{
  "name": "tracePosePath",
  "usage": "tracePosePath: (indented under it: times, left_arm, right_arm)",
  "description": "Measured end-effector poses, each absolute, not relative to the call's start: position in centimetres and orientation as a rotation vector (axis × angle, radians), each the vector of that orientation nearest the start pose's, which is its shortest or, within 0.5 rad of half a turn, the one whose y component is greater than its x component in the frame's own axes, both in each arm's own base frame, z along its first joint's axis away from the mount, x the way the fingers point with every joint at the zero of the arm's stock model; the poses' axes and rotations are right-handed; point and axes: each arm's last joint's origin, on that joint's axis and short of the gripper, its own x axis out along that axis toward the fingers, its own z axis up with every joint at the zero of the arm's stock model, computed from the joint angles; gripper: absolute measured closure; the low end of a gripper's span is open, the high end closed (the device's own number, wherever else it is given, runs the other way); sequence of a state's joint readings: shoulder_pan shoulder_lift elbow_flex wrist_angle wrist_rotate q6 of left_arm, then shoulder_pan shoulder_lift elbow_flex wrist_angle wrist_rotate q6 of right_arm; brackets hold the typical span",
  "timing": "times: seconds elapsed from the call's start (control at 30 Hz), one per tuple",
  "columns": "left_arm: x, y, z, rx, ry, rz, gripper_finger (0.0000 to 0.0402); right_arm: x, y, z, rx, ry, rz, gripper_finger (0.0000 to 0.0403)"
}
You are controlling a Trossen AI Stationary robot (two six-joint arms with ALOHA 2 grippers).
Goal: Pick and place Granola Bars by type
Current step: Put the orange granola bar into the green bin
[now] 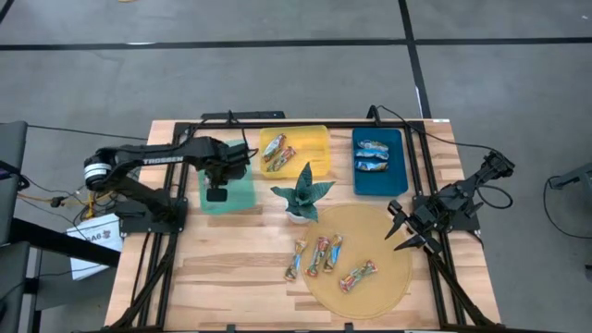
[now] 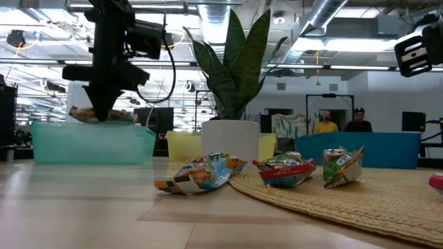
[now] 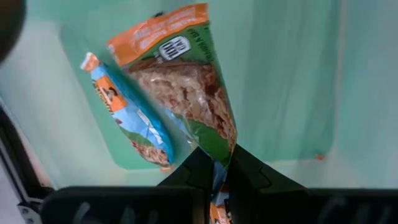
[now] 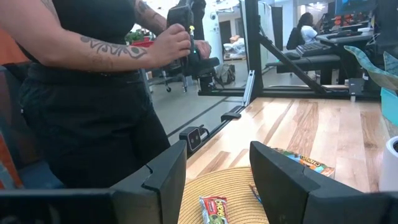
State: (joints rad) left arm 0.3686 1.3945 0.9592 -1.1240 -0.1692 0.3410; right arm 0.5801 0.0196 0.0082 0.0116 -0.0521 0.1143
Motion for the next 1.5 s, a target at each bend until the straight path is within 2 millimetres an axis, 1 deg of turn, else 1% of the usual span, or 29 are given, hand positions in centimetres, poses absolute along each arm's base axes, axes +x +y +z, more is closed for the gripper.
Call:
tracePosePath:
  times: [0.13,0.27,0.53,0.77,0.97,1.1,1.23,1.37,1.5]
  left_arm:
    - [21.0,8.7,21.1,0.099,1.632,0.128,0.0382]
    - [21.2,8.8,21.0,0.099,1.607,0.107,0.0382]
    - [20.3,8.2,19.1,0.078,1.648,0.104,0.0380]
    - [20.5,8.1,18.6,0.070,1.590,0.099,0.0361]
    - [20.4,8.1,18.3,0.061,1.586,0.110,0.0329]
    - [20.4,8.1,18.3,0.055,1.586,0.117,0.0308]
    - [20.3,8.0,18.5,0.037,1.574,0.141,0.0299]
    - [20.1,7.5,19.5,0.041,1.518,0.164,0.0299]
    - [19.6,6.9,21.0,0.035,1.427,0.201,0.0298]
  right_arm:
    - [8.1,5.5,16.6,0.110,0.035,0.632,0.0234]
    - [8.1,5.5,16.6,0.110,0.036,0.632,0.0234]
    - [8.1,5.5,16.6,0.110,0.036,0.632,0.0234]
    - [8.1,5.5,16.6,0.111,0.036,0.631,0.0234]
    - [8.1,5.5,16.6,0.110,0.036,0.631,0.0234]
    - [8.1,5.5,16.6,0.111,0.036,0.632,0.0234]
    - [8.1,5.5,16.6,0.110,0.036,0.631,0.0234]
    - [8.1,5.5,16.6,0.110,0.036,0.632,0.0234]
    - [8.1,5.5,16.6,0.110,0.036,0.632,0.0234]
